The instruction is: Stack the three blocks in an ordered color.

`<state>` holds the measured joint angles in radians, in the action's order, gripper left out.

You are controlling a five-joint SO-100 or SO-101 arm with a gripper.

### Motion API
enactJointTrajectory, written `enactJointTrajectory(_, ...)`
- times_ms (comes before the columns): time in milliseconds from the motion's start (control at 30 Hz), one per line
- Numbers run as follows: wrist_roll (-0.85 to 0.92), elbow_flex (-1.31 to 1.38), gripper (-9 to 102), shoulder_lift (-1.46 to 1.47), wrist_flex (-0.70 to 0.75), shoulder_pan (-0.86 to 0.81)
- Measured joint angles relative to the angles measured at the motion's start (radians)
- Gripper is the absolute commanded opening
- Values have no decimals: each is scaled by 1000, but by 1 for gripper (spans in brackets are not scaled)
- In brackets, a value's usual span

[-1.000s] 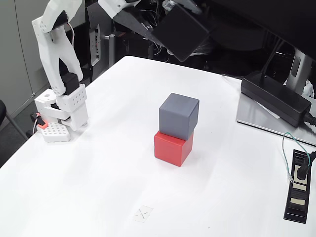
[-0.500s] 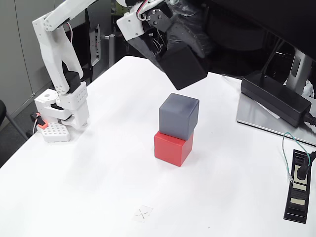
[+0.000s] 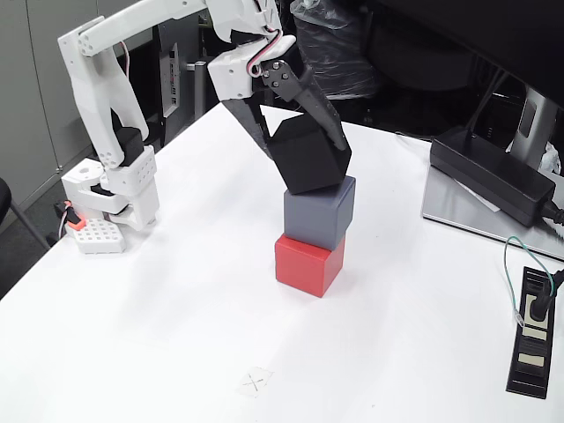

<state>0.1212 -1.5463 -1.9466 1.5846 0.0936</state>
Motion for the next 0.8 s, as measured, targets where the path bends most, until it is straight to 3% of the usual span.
enactJointTrajectory(433,0,-5,3,-6,-2,-2)
enactJointTrajectory(800,0,-5,31,-6,-2,-2)
